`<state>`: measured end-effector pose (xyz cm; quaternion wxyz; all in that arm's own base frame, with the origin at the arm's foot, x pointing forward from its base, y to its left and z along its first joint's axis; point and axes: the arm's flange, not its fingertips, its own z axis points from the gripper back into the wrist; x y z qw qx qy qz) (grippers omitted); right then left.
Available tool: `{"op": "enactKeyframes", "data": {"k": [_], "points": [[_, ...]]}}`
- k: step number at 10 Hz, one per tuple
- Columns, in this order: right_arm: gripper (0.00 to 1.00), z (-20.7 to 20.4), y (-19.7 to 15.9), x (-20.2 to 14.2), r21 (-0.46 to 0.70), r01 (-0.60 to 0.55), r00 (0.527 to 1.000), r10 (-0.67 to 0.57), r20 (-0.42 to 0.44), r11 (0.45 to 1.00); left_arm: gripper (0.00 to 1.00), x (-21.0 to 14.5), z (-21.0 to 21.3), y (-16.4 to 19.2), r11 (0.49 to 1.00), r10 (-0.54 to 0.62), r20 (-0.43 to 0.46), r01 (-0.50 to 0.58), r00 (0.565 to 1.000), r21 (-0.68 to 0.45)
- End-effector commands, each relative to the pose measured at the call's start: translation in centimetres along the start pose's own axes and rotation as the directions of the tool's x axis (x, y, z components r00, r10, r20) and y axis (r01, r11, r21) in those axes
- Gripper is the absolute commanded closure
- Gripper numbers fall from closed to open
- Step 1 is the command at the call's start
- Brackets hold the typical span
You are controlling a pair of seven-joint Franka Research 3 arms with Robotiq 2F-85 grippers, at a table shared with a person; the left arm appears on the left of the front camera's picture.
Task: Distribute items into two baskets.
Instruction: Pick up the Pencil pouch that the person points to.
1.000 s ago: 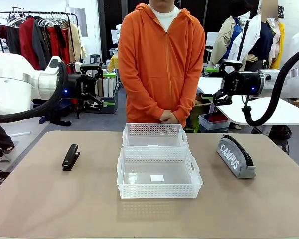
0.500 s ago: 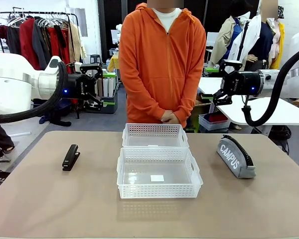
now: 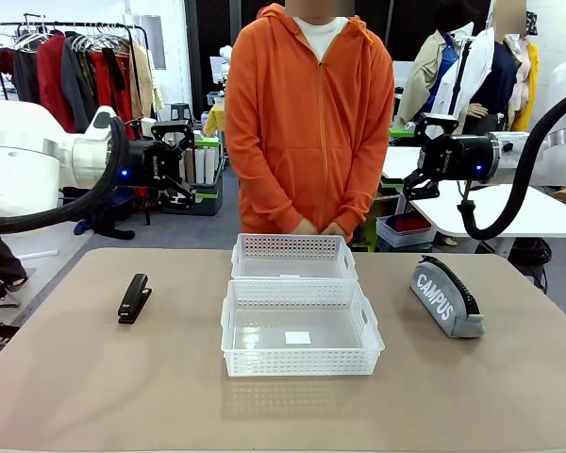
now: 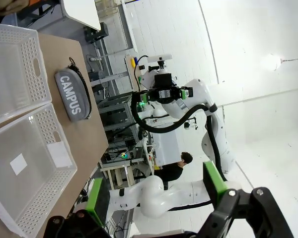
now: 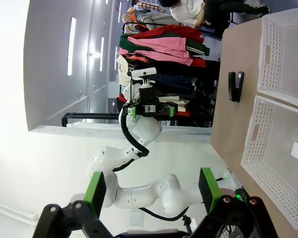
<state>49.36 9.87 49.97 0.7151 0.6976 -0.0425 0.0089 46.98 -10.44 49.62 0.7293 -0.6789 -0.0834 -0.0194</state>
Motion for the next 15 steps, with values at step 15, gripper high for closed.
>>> {"op": "enactKeyframes", "data": {"k": [15], "points": [[0.0,0.02,0.17,-0.11,0.003,0.0,1.0,0.0,-0.002,1.0,0.0,0.0,0.12,-0.17,1.0,-0.002,0.002,0.002,1.0,-0.004]]}}
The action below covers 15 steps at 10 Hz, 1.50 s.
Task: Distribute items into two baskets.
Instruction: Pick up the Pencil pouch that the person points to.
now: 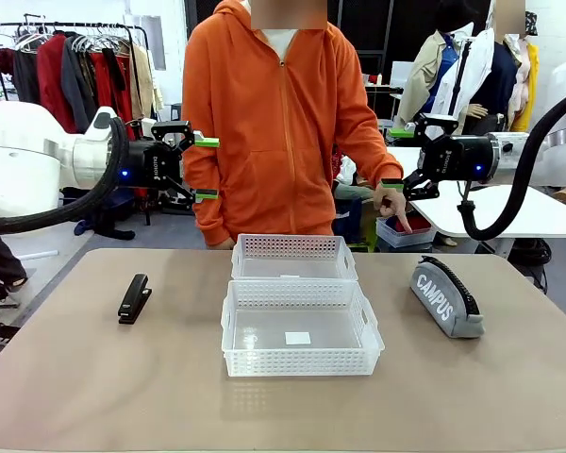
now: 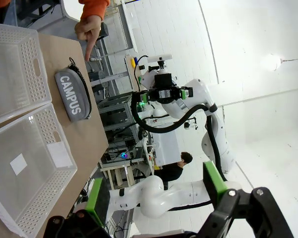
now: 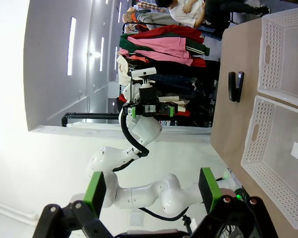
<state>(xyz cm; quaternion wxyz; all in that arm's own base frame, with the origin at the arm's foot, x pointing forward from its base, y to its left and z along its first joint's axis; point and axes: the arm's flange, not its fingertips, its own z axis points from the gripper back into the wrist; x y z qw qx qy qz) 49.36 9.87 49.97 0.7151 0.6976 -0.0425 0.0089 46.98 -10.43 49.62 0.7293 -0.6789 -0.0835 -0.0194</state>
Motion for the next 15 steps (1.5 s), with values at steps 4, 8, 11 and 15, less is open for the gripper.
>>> {"op": "enactKeyframes", "data": {"k": [4,8,11,15], "points": [[0.0,0.0,0.2,-0.1,0.003,0.0,1.0,0.0,-0.002,1.0,0.0,0.0,0.1,-0.2,1.0,-0.002,0.002,0.002,1.0,-0.004],[0.0,-0.3,0.3,-0.1,-0.087,-0.024,1.0,0.024,0.006,0.996,0.0,0.0,0.1,-0.2,1.0,-0.002,0.002,0.002,1.0,-0.004],[0.0,-0.7,3.5,-0.9,-0.465,-0.002,0.999,0.024,0.04,0.885,0.0,0.0,0.1,-0.2,1.0,-0.002,0.002,0.002,1.0,-0.004],[0.0,-0.5,6.4,-1.0,-0.817,0.09,0.993,0.01,0.116,0.57,0.0,0.0,0.1,-0.2,1.0,-0.002,0.002,0.002,1.0,-0.004]]}}
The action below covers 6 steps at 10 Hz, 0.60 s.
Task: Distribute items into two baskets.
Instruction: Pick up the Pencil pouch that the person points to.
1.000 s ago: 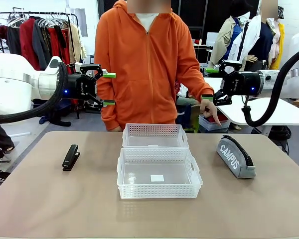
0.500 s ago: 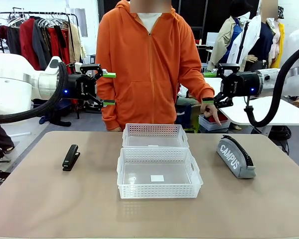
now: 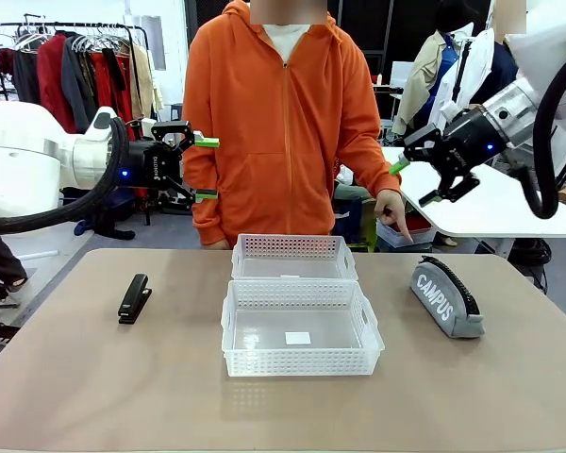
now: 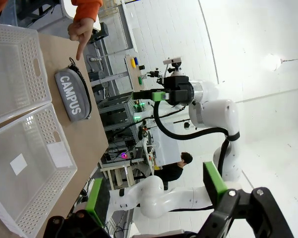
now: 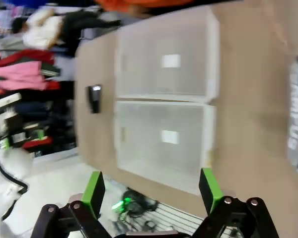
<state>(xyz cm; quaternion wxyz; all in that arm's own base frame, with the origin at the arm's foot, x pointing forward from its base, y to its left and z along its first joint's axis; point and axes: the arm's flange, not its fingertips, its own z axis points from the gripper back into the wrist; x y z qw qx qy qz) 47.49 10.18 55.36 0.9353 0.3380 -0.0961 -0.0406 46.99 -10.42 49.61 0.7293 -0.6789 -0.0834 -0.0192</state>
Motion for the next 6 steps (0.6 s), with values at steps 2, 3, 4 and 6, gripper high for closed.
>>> {"op": "enactKeyframes", "data": {"k": [2,3,4,6], "points": [[0.0,0.7,0.5,0.5,-0.311,0.077,0.992,-0.104,-0.07,0.947,0.0,0.0,0.1,-0.2,1.0,-0.002,0.001,0.002,1.0,-0.004],[0.0,0.7,-0.1,0.7,-0.386,0.087,0.99,-0.123,-0.069,0.918,0.0,0.0,0.1,-0.2,1.0,-0.002,0.001,0.002,1.0,-0.004],[0.0,0.5,-0.9,0.9,-0.455,0.105,0.986,-0.151,-0.064,0.884,0.0,0.0,0.1,-0.2,1.0,-0.002,0.001,0.002,1.0,-0.004],[0.0,0.3,-2.7,1.5,-0.561,0.158,0.979,-0.204,-0.019,0.813,0.0,0.0,0.1,-0.2,1.0,-0.002,0.001,0.002,1.0,-0.004]]}}
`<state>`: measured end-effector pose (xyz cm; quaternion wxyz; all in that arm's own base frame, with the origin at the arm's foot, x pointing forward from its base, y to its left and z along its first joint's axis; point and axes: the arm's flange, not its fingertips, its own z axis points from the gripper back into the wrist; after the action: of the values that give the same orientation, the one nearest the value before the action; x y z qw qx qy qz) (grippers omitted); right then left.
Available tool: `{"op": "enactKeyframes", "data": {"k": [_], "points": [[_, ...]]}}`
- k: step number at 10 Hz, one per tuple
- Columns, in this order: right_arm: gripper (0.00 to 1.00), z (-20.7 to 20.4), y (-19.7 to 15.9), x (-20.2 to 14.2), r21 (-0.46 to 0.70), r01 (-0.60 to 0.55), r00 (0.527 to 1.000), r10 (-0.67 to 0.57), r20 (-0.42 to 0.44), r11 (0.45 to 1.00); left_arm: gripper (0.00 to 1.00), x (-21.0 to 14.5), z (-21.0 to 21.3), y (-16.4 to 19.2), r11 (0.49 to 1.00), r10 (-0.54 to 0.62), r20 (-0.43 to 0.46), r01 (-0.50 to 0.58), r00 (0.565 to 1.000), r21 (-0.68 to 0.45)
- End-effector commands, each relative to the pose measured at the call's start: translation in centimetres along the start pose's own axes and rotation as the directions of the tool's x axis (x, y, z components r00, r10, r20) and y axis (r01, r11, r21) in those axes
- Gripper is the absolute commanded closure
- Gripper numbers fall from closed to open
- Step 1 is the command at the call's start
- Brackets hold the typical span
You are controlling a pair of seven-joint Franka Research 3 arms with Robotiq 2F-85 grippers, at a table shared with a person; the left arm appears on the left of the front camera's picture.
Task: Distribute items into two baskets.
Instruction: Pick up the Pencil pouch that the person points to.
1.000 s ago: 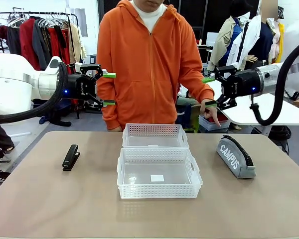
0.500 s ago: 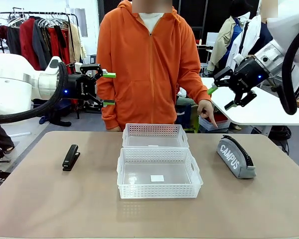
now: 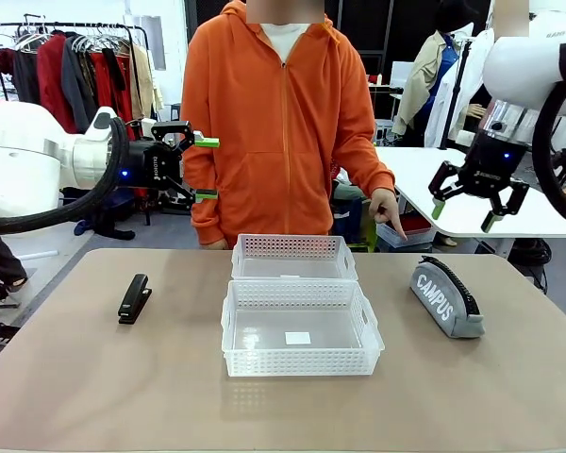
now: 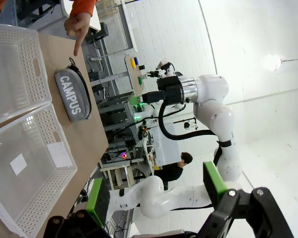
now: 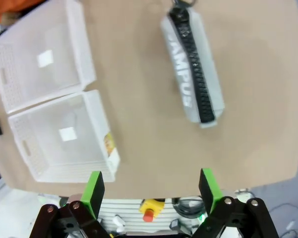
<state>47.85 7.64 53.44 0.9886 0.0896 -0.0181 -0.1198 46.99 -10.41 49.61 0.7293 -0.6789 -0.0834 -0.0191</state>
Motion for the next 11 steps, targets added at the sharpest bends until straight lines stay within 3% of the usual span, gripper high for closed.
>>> {"op": "enactKeyframes", "data": {"k": [1,3,4,11], "points": [[0.0,0.13,-0.31,1.53,-0.087,0.077,0.997,-0.077,0.003,0.993,0.0,-0.01,0.1,-0.18,1.0,-0.002,0.001,0.002,1.0,-0.004],[0.0,-0.27,-0.48,2.15,0.101,0.024,0.999,-0.022,-0.024,0.995,0.0,-0.01,0.1,-0.18,1.0,-0.002,0.001,0.002,1.0,-0.004],[0.0,-0.81,-0.94,1.16,-0.045,0.041,0.999,-0.042,-0.004,0.998,0.0,-0.01,0.1,-0.18,1.0,-0.002,0.001,0.002,1.0,-0.004],[0.0,-0.81,-0.94,1.16,-0.045,0.041,0.999,-0.042,-0.004,0.998,0.0,-0.01,0.1,-0.18,1.0,-0.002,0.001,0.002,1.0,-0.004]]}}
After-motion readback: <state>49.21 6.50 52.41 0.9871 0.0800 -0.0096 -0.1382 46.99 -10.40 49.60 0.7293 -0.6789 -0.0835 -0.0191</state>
